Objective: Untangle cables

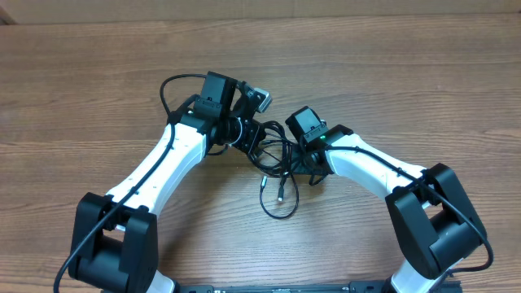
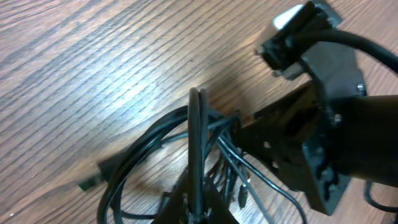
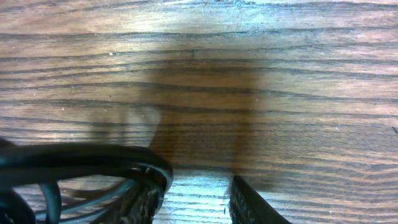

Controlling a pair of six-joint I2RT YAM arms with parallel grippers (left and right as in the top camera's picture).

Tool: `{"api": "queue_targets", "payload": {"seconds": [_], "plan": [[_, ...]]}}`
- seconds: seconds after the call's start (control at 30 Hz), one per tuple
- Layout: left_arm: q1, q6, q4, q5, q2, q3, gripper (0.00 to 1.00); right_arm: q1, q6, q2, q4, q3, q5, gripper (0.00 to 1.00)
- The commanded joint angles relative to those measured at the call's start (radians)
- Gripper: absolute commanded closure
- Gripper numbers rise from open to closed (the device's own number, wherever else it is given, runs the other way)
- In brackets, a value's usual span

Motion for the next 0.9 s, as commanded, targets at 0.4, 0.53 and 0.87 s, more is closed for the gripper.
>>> {"api": "queue_targets", "payload": {"seconds": [0.4,0.53,0.87], "plan": [[0.08,-0.425,-0.106,-0.692,-0.031,0.015,0.96,-0.009,0.003,0.019,-0.026,-0.033,0.063,0.64],[0.113,-0.429,-0.119,-0.689,-0.031,0.015,0.95,-0.009,0.003,0.019,-0.025,-0.035,0.064,0.64],[0.131,-0.429,-0.131,-0.69,-0.03,0.015,0.82,-0.009,0.002,0.019,-0.025,-0.035,0.065,0.64]]}}
